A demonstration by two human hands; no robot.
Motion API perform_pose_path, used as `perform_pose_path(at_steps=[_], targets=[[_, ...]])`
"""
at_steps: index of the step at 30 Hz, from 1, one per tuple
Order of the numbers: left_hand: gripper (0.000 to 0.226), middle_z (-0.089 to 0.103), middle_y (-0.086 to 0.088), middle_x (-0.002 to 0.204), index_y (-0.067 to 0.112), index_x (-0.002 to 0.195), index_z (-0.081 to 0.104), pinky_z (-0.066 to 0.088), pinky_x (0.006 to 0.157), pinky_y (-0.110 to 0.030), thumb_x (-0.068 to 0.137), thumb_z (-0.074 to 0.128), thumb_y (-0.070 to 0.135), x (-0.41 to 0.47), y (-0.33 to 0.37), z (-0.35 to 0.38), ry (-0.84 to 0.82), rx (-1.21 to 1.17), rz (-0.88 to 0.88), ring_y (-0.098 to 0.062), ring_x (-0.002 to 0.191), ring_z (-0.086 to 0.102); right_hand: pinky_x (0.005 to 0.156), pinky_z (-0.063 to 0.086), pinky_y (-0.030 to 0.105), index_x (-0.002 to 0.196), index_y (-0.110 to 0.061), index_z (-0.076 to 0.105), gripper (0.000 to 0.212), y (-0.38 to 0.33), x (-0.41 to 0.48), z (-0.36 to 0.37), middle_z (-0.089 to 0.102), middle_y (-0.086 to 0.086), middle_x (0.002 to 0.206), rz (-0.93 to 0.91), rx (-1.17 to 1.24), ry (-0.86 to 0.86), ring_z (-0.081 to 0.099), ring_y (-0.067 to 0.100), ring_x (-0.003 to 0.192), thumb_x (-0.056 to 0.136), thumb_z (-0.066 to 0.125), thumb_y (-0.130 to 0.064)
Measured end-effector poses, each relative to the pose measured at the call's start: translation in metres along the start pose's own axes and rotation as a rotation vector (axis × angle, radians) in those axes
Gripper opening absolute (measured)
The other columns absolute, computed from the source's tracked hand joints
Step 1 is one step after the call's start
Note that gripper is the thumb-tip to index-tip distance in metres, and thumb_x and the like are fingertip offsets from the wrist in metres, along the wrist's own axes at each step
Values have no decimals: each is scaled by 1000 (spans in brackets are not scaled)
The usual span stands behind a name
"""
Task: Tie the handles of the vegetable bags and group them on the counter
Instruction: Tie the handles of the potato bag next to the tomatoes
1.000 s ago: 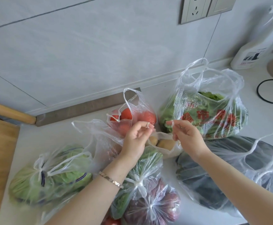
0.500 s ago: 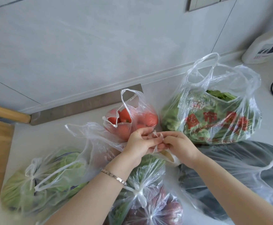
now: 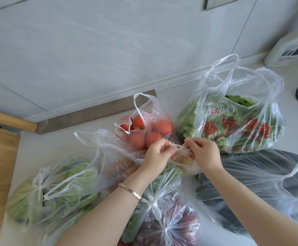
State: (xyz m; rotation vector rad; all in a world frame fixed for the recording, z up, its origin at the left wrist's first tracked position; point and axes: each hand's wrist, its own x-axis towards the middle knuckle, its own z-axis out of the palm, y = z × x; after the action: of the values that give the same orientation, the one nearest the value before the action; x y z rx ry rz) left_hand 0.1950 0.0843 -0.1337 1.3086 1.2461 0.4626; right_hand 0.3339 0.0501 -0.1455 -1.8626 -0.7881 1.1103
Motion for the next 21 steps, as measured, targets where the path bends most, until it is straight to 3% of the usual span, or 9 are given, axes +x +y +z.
perform_pose_path(at_steps=[2,4,8,12,14,16,19,21], targets=[[17,62,6,71,21,71,55,46,64,-10,85,62,14,-4,-4,3,-14,123,51,0,64,57,44,40,10,70,-18,70,14,2,4,1,58,-3,52,12,-62,4,48,6,45,84,65,-20],[17,63,4,76,21,70,56,47,68,-14,83,65,13,-6,-6,4,52,236,133,-7,71,59,49,39,10,80,-16,72,4,2,5,2,58,-9,60,-20,-195,-57,50,4,54,81,68,-18],[5,67,3,77,11,77,63,51,74,-22,82,65,9,0,-5,-3,185,253,168,-11,75,63,64,45,16,95,-12,72,16,-3,-4,5,65,-4,80,-184,-406,-216,57,10,71,84,60,-12],[9,63,8,74,13,74,63,48,69,-10,81,66,9,6,-1,-6,214,211,119,-4,71,59,71,54,26,97,-26,69,23,-2,-16,-1,74,-1,83,-200,-195,-385,67,13,76,81,64,-10],[12,64,6,74,16,72,62,46,65,-7,81,66,9,8,0,-5,199,125,59,-3,68,59,73,56,24,89,-30,66,37,-1,-18,-3,74,1,80,-192,40,-353,69,9,73,80,61,5],[8,66,3,72,14,75,64,48,66,-10,82,65,9,7,1,-2,170,4,-6,-3,65,62,70,56,18,77,-32,68,43,2,-15,-3,73,-5,73,-207,122,-261,68,3,67,79,60,10],[4,66,6,63,12,78,67,49,60,-11,82,66,11,7,2,0,156,-103,-84,4,55,61,61,50,11,69,-31,68,29,-1,-13,-2,68,-14,57,-230,36,-169,62,-3,55,81,65,-4],[7,66,7,60,12,75,66,50,62,-14,82,66,11,10,3,-2,196,-81,-92,0,58,62,57,42,6,77,-19,72,14,-4,-12,-1,66,-9,63,-301,-101,-99,57,-3,56,84,63,-12]])
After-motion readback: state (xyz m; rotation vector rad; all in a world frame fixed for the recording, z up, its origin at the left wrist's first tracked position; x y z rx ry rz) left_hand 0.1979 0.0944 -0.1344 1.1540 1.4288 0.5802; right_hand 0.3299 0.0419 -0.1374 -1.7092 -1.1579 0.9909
